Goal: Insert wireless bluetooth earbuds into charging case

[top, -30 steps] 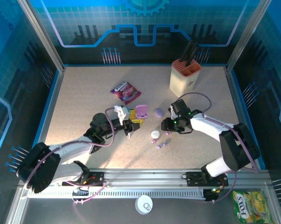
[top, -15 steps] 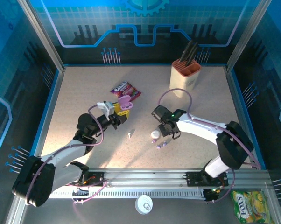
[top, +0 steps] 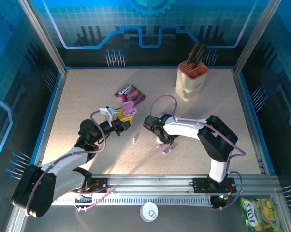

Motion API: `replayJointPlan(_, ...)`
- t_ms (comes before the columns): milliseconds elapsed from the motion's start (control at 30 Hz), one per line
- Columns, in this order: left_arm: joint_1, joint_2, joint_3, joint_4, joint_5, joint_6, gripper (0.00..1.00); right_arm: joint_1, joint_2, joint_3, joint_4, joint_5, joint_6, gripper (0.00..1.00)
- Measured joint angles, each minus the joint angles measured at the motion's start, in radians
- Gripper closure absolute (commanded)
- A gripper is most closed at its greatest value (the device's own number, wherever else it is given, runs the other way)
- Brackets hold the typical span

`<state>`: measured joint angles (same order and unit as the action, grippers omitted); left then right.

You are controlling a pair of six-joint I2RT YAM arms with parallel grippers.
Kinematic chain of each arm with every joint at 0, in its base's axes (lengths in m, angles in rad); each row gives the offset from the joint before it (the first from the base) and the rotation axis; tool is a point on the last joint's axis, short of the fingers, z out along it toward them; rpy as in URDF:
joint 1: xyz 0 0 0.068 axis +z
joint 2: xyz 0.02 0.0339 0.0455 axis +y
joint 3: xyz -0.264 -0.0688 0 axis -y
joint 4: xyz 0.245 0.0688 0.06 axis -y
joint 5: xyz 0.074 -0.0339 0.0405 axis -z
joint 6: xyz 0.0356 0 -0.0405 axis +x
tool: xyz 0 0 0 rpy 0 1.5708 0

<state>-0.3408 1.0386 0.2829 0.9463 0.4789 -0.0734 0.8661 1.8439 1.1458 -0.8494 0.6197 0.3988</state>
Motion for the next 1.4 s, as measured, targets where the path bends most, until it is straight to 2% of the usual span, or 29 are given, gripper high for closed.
replayJointPlan(233, 0.002, 0.0, 0.0, -0.018, 0.008, 0.0, 0.6, 0.012, 0.034, 0.014, -0.022, 0.021, 0.008, 0.67)
replayJointPlan(867, 0.003, 0.001, 0.0, -0.026, 0.016, 0.0, 0.61, 0.012, 0.07, 0.027, -0.044, 0.015, 0.007, 0.67)
replayJointPlan(967, 0.003, 0.001, 0.0, -0.032, 0.016, 0.0, 0.61, 0.012, 0.076, 0.03, -0.048, 0.011, 0.007, 0.72)
replayJointPlan(1033, 0.003, 0.001, 0.0, -0.035, 0.016, 0.0, 0.61, 0.012, 0.08, 0.037, -0.052, 0.005, 0.007, 0.81)
replayJointPlan(1067, 0.003, 0.001, 0.0, -0.036, 0.016, 0.0, 0.61, 0.012, 0.085, 0.04, -0.053, 0.005, 0.007, 0.82)
replayJointPlan(1400, 0.003, 0.001, 0.0, -0.037, 0.019, 0.001, 0.61, 0.005, 0.086, 0.047, -0.07, -0.002, 0.005, 0.82)
